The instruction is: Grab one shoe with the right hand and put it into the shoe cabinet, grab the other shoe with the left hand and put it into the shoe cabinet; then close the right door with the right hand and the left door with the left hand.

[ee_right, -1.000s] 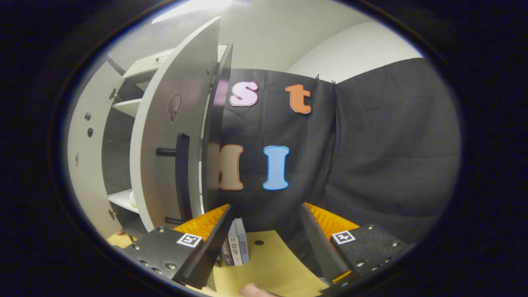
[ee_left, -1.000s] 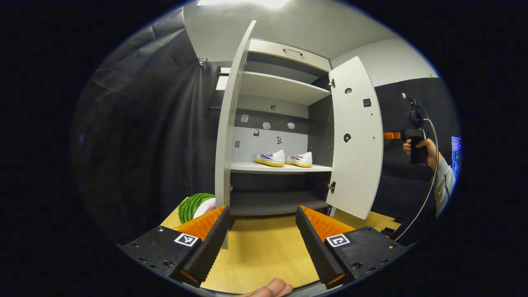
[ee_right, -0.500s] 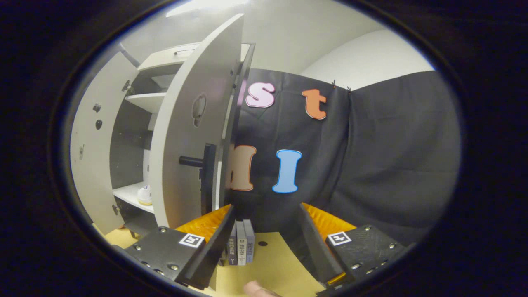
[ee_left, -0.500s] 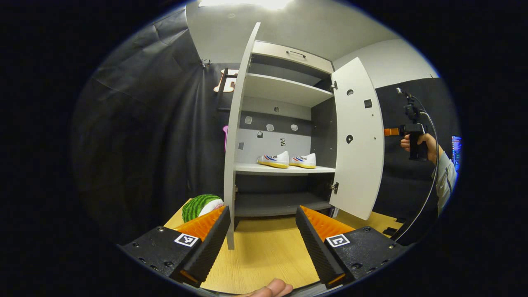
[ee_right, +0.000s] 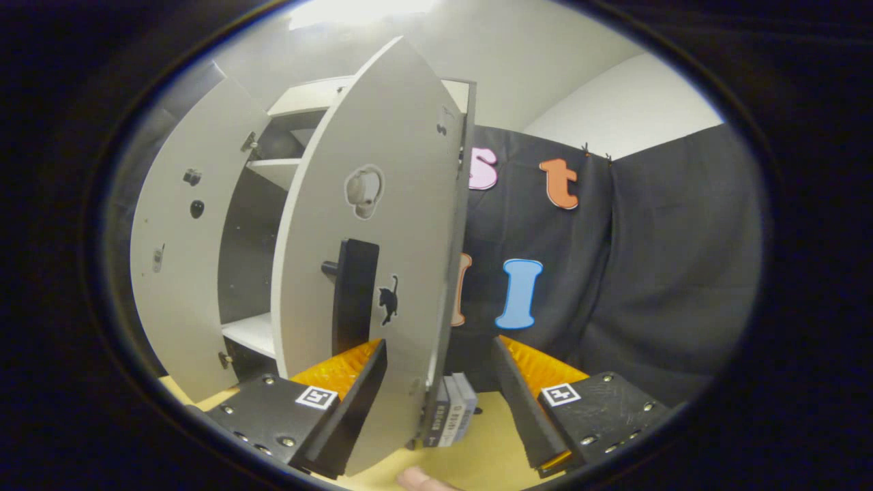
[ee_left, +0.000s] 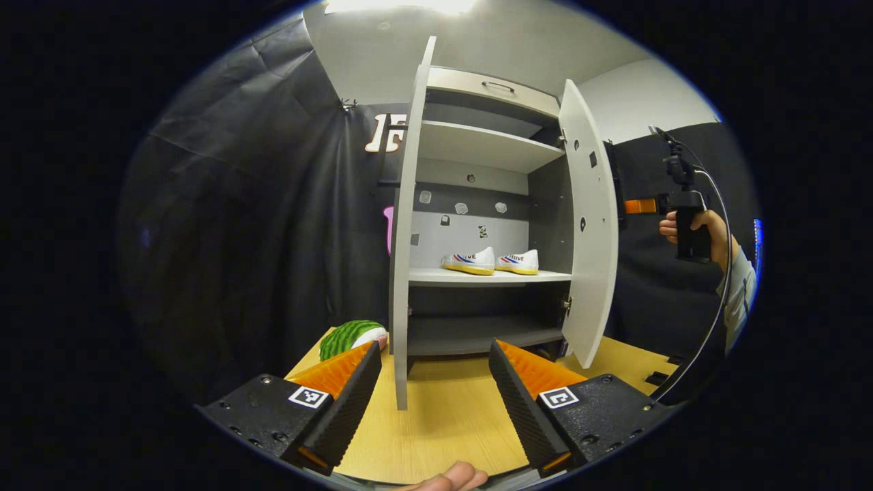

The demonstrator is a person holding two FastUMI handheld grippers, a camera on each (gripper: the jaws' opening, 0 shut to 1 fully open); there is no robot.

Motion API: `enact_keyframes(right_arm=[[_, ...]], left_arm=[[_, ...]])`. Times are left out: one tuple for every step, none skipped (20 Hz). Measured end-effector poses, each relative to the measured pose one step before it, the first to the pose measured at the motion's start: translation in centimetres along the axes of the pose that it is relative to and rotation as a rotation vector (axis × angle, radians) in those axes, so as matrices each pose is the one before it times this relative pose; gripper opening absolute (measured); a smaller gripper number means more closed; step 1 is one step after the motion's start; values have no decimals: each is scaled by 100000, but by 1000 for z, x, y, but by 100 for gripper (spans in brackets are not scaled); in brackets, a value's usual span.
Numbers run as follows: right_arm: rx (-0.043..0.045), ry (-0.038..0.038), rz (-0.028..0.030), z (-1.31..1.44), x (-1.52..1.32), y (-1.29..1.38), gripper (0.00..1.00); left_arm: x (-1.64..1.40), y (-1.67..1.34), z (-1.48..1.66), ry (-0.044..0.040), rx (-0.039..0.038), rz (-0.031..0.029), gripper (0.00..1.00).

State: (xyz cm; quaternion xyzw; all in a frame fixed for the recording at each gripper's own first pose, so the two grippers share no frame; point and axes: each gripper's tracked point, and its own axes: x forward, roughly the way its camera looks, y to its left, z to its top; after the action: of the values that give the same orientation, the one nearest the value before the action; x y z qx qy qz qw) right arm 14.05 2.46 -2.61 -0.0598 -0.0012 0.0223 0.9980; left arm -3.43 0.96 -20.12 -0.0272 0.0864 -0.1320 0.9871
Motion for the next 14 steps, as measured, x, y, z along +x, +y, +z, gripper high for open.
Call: enact_keyframes(right_arm=[[1972, -1023, 1602, -98, 464, 1608, 93], [1335, -1031, 3116, -474, 532, 1959, 93], [-660, -977, 4053, -614, 317, 2010, 93], [-1094, 112, 1671, -1003, 121, 1291, 92], [-368, -47, -252, -805, -490, 909, 95], [662, -71, -519, -881, 15, 296, 99], [1713, 18, 21, -622, -295, 543, 99], [1635, -137, 1509, -454, -430, 613, 99], [1022, 278, 1439, -407, -523, 573, 99], [247, 196, 1711, -321, -479, 351, 98], [-59, 80, 909, -148, -657, 208, 98], [-7, -276, 836, -70, -786, -13, 98], [135, 150, 1252, -90, -797, 219, 98], [111, 39, 575, -144, -820, 75, 98]], left_arm=[[-21, 668, -68, 535, 962, 1438, 96], [-179, 629, 197, -84, 993, 1550, 97], [-177, 615, 62, -372, 834, 1733, 96], [-255, 696, 116, -547, 606, 1762, 100], [-277, 777, 220, 40, 316, 1881, 96], [-97, 771, 28, 247, 81, 2019, 96], [75, 847, -122, 898, -243, 2091, 96], [233, 824, -129, 693, -541, 1898, 96], [185, 540, 285, 209, -988, 1332, 96], [108, 448, 452, -479, -993, 446, 96], [-94, 301, 348, -728, -559, 338, 94], [-209, 488, 378, -1265, 311, 861, 94], [-77, 737, 338, -1432, 710, 1575, 94], [34, 603, 495, -1419, 805, 1636, 99]])
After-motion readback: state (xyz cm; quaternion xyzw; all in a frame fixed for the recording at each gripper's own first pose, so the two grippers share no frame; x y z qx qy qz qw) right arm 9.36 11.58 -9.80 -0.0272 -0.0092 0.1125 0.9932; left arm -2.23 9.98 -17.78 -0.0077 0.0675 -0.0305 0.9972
